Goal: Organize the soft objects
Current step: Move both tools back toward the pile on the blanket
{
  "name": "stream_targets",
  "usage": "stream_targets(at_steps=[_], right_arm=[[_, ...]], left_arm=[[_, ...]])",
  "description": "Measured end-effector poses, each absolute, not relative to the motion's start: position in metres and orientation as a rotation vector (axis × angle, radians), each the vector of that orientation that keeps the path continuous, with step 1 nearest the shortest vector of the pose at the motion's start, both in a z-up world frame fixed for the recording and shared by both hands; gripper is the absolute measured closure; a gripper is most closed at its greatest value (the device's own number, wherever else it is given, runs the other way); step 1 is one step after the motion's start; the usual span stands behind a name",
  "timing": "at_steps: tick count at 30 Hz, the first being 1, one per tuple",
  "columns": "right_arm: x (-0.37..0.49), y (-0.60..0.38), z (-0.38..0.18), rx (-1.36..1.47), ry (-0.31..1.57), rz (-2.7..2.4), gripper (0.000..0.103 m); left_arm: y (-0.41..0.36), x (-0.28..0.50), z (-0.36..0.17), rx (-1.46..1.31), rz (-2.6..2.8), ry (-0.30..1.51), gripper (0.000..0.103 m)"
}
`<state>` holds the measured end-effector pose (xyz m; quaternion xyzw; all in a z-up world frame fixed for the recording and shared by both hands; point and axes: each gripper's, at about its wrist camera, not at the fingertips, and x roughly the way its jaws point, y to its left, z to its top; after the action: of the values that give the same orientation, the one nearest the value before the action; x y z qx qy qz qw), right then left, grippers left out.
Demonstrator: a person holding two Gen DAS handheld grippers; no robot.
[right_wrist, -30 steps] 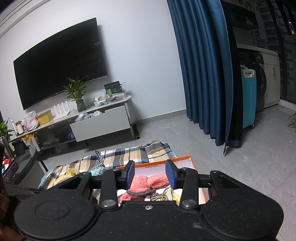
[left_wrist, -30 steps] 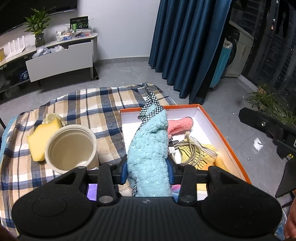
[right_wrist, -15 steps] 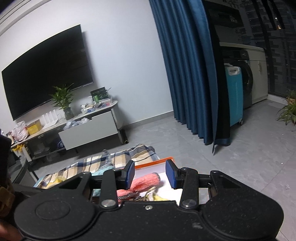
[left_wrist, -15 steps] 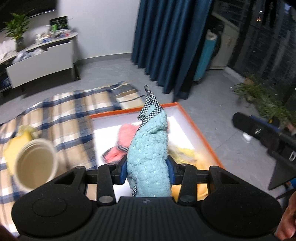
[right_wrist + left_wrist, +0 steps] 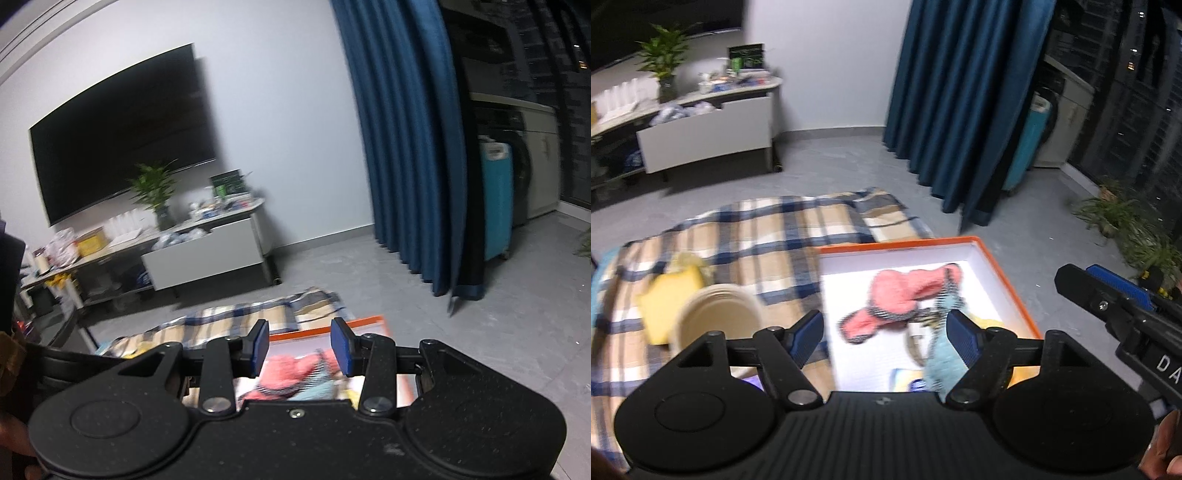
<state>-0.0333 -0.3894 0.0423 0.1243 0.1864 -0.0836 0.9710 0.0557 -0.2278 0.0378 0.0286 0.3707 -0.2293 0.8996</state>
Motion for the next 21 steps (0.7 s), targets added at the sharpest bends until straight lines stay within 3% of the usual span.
stream_targets(at_steps=[21], right_arm=[[0.021, -0.28, 0.051, 0.157, 0.473, 0.087, 0.05]], left_arm=[[-0.109, 0.046, 0.048, -0.047, -0.254, 0.725, 0.023]])
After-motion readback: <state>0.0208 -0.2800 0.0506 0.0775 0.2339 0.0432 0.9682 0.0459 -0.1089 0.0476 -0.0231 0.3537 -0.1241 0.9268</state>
